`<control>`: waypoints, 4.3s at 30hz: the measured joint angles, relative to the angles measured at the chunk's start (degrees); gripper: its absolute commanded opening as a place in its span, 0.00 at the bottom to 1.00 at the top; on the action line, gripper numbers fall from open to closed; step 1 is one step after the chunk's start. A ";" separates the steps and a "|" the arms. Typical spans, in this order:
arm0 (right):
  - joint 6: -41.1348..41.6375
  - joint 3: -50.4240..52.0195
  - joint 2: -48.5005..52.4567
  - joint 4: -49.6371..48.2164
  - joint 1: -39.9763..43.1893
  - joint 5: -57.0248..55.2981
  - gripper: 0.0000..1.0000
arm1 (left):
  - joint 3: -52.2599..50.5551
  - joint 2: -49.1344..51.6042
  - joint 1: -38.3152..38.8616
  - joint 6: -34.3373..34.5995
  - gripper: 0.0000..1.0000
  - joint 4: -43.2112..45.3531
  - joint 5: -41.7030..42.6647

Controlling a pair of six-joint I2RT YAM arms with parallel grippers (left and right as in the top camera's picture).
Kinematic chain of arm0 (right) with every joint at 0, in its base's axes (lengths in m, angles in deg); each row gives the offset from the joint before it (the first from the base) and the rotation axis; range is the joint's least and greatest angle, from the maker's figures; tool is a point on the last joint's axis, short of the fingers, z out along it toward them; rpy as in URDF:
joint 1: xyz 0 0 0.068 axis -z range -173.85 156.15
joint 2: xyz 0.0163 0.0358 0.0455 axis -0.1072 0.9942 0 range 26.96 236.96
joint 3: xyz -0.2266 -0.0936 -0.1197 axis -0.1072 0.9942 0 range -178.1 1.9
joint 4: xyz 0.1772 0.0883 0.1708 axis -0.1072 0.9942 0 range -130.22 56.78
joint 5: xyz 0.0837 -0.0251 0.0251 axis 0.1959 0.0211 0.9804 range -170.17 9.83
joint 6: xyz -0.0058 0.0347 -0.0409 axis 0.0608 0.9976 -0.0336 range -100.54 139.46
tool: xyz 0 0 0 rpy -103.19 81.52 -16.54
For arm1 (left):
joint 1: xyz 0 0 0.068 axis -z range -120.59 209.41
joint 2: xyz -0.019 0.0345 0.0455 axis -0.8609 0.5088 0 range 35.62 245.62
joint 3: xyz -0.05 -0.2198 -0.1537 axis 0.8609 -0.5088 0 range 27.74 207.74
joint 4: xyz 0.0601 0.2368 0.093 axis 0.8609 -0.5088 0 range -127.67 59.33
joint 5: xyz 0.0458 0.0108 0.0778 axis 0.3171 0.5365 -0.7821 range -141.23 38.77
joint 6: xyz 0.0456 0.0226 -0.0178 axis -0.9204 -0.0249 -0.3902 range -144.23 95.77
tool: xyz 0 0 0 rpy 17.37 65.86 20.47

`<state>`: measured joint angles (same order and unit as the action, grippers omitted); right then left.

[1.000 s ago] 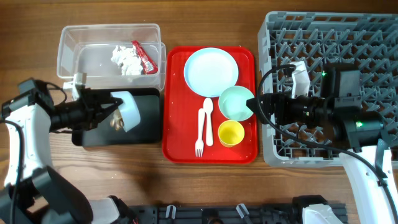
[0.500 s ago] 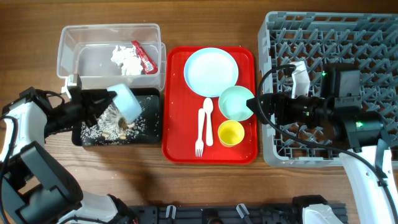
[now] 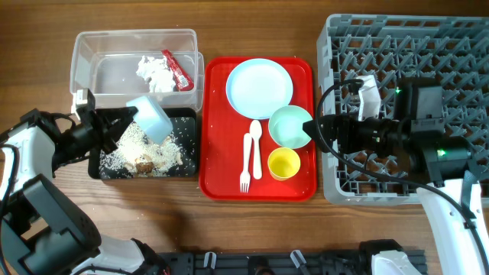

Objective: Sort waste into correct bins and load items into the dishwasher rack
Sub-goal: 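Lift the bowl over the black tray and tip out the rice, then set the empty blue bowl back on the red tray with the left gripper, then grasp the yellow cup with the left gripper and lift it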

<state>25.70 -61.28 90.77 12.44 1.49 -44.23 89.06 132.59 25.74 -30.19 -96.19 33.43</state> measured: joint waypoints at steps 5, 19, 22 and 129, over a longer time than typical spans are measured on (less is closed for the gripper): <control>0.00 0.00 0.00 0.09 0.00 0.00 1.00 | 0.00 0.00 -0.04 0.57 0.04 -0.02 2.23; -0.02 0.00 0.00 0.48 0.00 0.00 1.00 | 0.00 0.00 -0.04 3.10 0.04 1.27 3.72; -0.02 0.00 0.00 0.48 0.00 0.00 1.00 | 0.00 0.00 -0.04 3.28 0.04 1.68 3.43; 4.04 0.00 0.02 0.11 0.00 -5.14 1.00 | 9.29 2.14 80.39 35.67 0.42 25.44 -77.24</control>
<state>29.74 -61.28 90.80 12.55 1.49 -49.36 98.35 134.73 106.13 5.48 -70.75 -43.81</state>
